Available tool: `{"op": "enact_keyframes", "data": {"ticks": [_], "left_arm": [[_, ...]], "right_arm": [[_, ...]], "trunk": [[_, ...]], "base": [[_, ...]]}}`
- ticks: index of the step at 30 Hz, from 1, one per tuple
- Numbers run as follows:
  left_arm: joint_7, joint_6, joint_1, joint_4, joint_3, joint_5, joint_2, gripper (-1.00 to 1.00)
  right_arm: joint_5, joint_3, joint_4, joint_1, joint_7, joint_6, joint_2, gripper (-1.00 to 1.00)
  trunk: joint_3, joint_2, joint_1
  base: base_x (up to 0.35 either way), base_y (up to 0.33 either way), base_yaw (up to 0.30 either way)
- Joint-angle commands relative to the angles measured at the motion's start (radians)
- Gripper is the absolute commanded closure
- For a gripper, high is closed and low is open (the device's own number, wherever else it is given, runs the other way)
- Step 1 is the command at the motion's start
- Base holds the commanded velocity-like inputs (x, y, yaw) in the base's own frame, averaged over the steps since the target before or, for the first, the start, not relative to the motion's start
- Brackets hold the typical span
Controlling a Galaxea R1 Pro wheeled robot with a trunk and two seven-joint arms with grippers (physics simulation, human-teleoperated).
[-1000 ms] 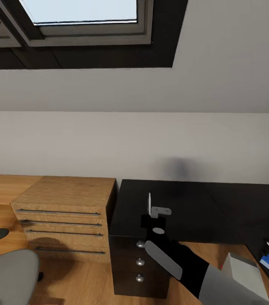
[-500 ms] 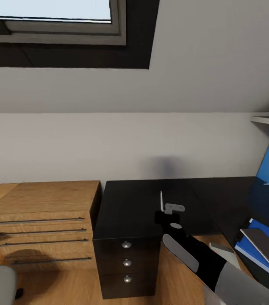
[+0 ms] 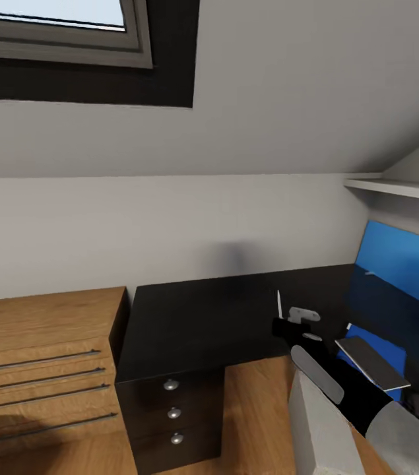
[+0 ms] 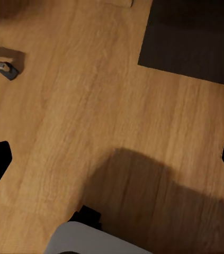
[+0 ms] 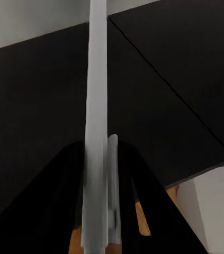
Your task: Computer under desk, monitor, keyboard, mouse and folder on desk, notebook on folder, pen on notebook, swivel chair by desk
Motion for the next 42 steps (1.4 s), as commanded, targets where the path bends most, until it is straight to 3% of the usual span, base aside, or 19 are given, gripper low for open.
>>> {"op": "enact_keyframes", "data": {"ticks": [1,4,8,9,15,18,28,42], "left_arm": [[0.008,-0.003,-0.001,0.0,-0.009,0.005,0.0,-1.0],[0.008,-0.004,-0.001,0.0,-0.008,0.005,0.0,-1.0],[0.008,-0.004,-0.001,0.0,-0.007,0.006,0.001,-1.0],[0.007,-0.004,-0.001,0.0,0.002,0.006,0.002,-1.0],[0.004,-0.004,-0.001,0.0,0.016,0.007,0.002,-1.0],[0.004,-0.004,-0.001,0.0,0.017,0.007,0.001,-1.0],[0.003,-0.004,-0.001,0.0,0.018,0.007,0.001,-1.0],[0.002,-0.004,-0.001,0.0,0.016,0.006,0.0,-1.0]], "right_arm": [[-0.004,-0.007,0.004,-0.002,0.0,0.005,-0.003,1.0],[-0.003,-0.07,0.037,-0.002,0.028,0.022,-0.012,1.0],[-0.002,-0.115,0.086,-0.002,0.081,0.037,-0.014,1.0],[-0.001,-0.145,0.147,-0.002,0.139,0.041,-0.016,1.0],[0.001,-0.196,0.188,-0.003,0.187,0.044,-0.04,1.0],[0.001,-0.2,0.19,-0.003,0.19,0.044,-0.054,1.0],[0.002,-0.201,0.191,-0.003,0.191,0.045,-0.06,1.0],[0.008,-0.199,0.19,-0.003,0.19,0.044,-0.059,1.0]], "trunk": [[-0.001,-0.001,0.0],[-0.001,-0.001,0.0],[-0.001,-0.001,0.0],[-0.001,-0.001,0.0],[-0.001,-0.001,0.0],[-0.001,-0.001,0.0],[-0.001,-0.001,0.0],[-0.001,-0.001,0.0]], "base": [[0.0,0.0,-0.292],[0.0,0.0,-0.292],[0.0,0.0,-0.294],[0.0,0.0,-0.294],[0.0,0.0,-0.295],[0.0,0.0,-0.295],[0.0,0.0,-0.276],[0.0,0.0,-0.033]]}}
